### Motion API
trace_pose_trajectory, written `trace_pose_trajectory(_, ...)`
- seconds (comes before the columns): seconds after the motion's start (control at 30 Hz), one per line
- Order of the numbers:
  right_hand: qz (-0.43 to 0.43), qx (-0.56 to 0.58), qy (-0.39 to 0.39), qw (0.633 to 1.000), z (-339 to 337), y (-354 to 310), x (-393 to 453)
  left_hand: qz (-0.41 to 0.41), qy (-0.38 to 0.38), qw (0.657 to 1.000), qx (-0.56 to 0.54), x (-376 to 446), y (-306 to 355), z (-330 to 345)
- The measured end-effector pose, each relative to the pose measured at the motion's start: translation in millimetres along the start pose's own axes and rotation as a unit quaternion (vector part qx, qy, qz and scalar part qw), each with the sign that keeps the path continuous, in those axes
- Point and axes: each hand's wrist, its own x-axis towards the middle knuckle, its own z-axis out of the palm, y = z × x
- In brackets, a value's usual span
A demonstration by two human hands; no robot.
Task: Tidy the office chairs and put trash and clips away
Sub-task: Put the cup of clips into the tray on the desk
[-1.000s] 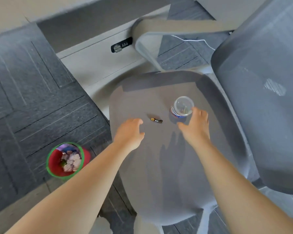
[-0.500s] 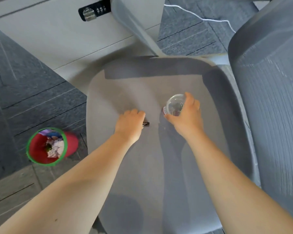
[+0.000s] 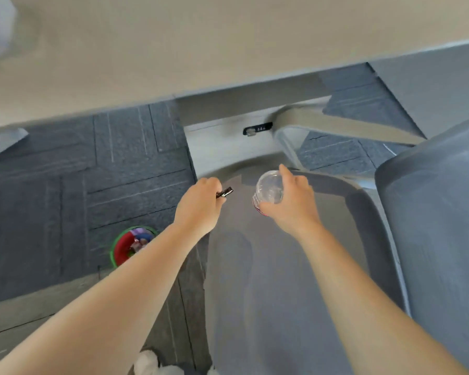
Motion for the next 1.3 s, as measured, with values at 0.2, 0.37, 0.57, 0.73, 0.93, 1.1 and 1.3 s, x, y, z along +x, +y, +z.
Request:
trace_pose_trajectory(0.2,-0.077,-0.008,0.006,0.997,7.1,-120.5,-51.2,0.002,0.059,0.998,-0.014,-51.2,-64.3,-120.4)
trace_pose_trajectory(0.37,-0.132,-0.009,0.028,0.991,27.0,-216.8,-86.5,-0.027,0.11,0.993,-0.035,-94.1,-129.8,-205.3)
trace_pose_trajectory(0.57,-0.195,-0.013,0.023,0.98,58.4,-317.4,-98.8,-0.075,0.17,0.978,-0.091,-120.7,-202.7,-281.5)
trace_pose_trajectory(0.73,-0.242,0.018,0.027,0.97,78.1,-380.4,-80.3,-0.103,0.21,0.963,-0.13,-111.7,-237.2,-328.3)
trace_pose_trajectory(0.93,-0.268,0.041,0.024,0.962,84.0,-435.2,-31.0,-0.13,0.248,0.954,-0.106,-64.4,-258.9,-373.5)
trace_pose_trajectory(1.1,-0.28,0.047,0.03,0.958,70.5,-471.9,17.7,-0.139,0.27,0.949,-0.086,-4.2,-268.5,-410.3)
trace_pose_trajectory(1.3,-0.273,0.043,0.016,0.961,78.4,-495.9,55.7,-0.154,0.223,0.963,-0.002,69.4,-294.8,-429.0)
